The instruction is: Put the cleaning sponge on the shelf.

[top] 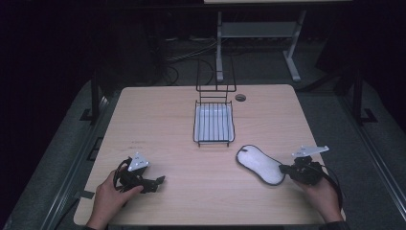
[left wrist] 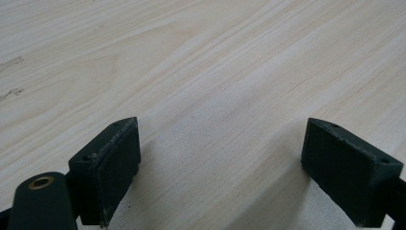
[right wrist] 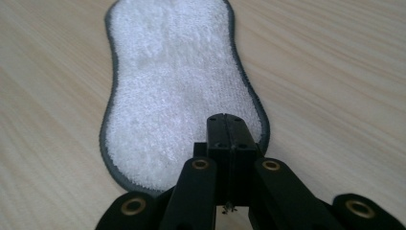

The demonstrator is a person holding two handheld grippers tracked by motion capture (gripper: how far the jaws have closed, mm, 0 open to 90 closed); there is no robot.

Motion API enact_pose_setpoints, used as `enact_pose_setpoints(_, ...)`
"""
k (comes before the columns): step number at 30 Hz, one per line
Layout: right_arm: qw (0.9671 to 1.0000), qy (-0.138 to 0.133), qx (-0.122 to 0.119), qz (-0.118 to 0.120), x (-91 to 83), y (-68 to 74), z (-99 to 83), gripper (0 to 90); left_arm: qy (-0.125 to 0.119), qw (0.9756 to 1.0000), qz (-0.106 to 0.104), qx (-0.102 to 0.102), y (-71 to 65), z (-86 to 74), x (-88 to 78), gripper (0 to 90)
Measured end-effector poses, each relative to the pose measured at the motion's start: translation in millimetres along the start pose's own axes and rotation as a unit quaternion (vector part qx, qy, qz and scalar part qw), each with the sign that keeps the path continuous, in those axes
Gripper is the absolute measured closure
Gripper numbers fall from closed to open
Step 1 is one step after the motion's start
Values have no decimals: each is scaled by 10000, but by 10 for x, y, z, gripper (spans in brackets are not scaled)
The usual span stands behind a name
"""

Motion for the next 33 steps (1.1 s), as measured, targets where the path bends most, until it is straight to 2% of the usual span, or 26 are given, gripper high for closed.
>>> enact_pose_setpoints(4,9999,-32,-3,-108,27,-90,71,899,2,10000,1,1,1,0,0,126)
enact_pose_setpoints(11,10000,-67,-34,6,15,-93,113,891,1,10000,1,1,0,0,0,126)
enact_pose_setpoints(13,9998,-206,-9,77,-25,-88,171,825,-1,10000,1,1,0,0,0,126)
enact_pose_setpoints(15,9994,-292,51,170,-59,-64,240,718,0,10000,1,1,1,0,0,126)
enact_pose_setpoints(18,9990,-340,-63,267,-38,-27,349,513,0,10000,-2,-14,-2,0,0,126)
enact_pose_setpoints(19,9990,-340,-63,267,-38,-27,349,513,0,10000,-2,-14,-2,0,0,126)
enact_pose_setpoints(20,9990,-280,-66,334,12,2,397,378,1,10000,0,-2,0,0,0,126)
enact_pose_setpoints(22,9990,-217,-129,357,73,28,437,307,16,10000,-7,-1,0,-2,-2,126)
enact_pose_setpoints(23,9990,-217,-129,357,73,28,437,307,16,10000,-7,-1,0,-2,-2,126)
enact_pose_setpoints(24,9986,-168,-221,460,147,62,477,253,11,10000,-5,-1,0,-1,-1,126)
enact_pose_setpoints(26,9983,-161,-199,524,166,83,484,244,11,10000,-4,-2,0,-1,-1,126)
enact_pose_setpoints(27,9980,-99,-238,573,229,105,491,193,11,10000,-5,-3,0,-1,-2,126)
enact_pose_setpoints(28,9980,-99,-238,573,229,105,491,193,11,10000,-5,-3,0,-1,-2,126)
enact_pose_setpoints(29,9980,17,-321,542,297,112,489,142,12,10000,-5,-5,0,-1,-2,126)
enact_pose_setpoints(33,9977,47,-311,595,362,139,516,109,13,10000,-6,-3,0,-1,-2,127)
Point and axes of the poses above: each handheld gripper's, and its own axes: x roughly forward along the jaws, z roughly out of its top, y roughly to its left, the point moved 10 cm from there along x, roughly forward along the jaws, and after that the axes turned 15 degrees about x, right-handed, at the moved point
